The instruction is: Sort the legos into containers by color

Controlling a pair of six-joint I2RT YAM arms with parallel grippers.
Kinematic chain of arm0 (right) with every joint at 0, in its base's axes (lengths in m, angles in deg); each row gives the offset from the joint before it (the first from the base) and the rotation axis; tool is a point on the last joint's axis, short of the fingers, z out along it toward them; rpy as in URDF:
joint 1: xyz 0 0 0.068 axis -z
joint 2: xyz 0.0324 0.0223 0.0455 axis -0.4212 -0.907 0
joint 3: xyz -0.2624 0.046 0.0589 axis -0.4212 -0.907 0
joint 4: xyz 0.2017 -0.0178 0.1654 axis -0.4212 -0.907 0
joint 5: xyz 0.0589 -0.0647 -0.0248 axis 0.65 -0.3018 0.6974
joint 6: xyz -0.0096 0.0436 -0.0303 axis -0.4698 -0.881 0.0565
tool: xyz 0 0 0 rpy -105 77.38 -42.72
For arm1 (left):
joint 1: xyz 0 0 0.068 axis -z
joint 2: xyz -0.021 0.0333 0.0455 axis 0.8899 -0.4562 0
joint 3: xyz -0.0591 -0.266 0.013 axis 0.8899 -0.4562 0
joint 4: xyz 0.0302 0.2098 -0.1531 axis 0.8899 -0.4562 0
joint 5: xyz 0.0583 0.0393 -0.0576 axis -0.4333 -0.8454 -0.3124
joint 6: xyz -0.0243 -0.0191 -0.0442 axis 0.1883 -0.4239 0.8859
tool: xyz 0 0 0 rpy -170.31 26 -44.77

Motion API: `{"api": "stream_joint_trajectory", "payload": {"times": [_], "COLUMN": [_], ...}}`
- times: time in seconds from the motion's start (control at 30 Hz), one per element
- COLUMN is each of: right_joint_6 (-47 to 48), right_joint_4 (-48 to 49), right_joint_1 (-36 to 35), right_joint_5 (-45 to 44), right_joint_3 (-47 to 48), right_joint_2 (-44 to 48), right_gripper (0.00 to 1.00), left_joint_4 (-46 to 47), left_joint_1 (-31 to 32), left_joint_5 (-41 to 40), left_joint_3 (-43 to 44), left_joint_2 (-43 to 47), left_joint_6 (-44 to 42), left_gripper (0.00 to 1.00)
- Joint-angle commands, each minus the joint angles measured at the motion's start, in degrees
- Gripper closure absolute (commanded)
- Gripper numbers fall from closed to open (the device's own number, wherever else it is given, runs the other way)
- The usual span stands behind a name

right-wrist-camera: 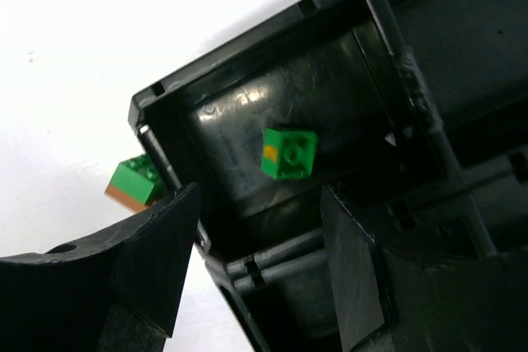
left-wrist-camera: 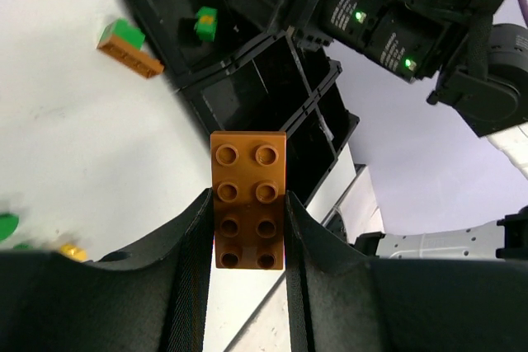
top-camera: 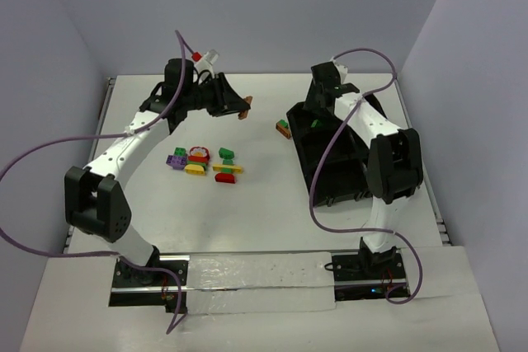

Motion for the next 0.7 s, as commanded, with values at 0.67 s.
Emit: {"api": "stream_joint_trajectory", "payload": {"times": [0.67], "right_joint_6": [-6.5], "right_joint_4": [-8.4], "right_joint_1": [2.7], "right_joint_5": [21.6], "right_joint_3": [-16.7], "right_joint_2": [40.1], "right_gripper": [0.31], "left_joint_4": [-9.1], "left_joint_1": [16.0], "left_joint_5": [-2.7], "left_joint_3": [23.2], "left_joint_2": [-19.1], "left_joint_6": [-9.3], "left_gripper": [1.0]}}
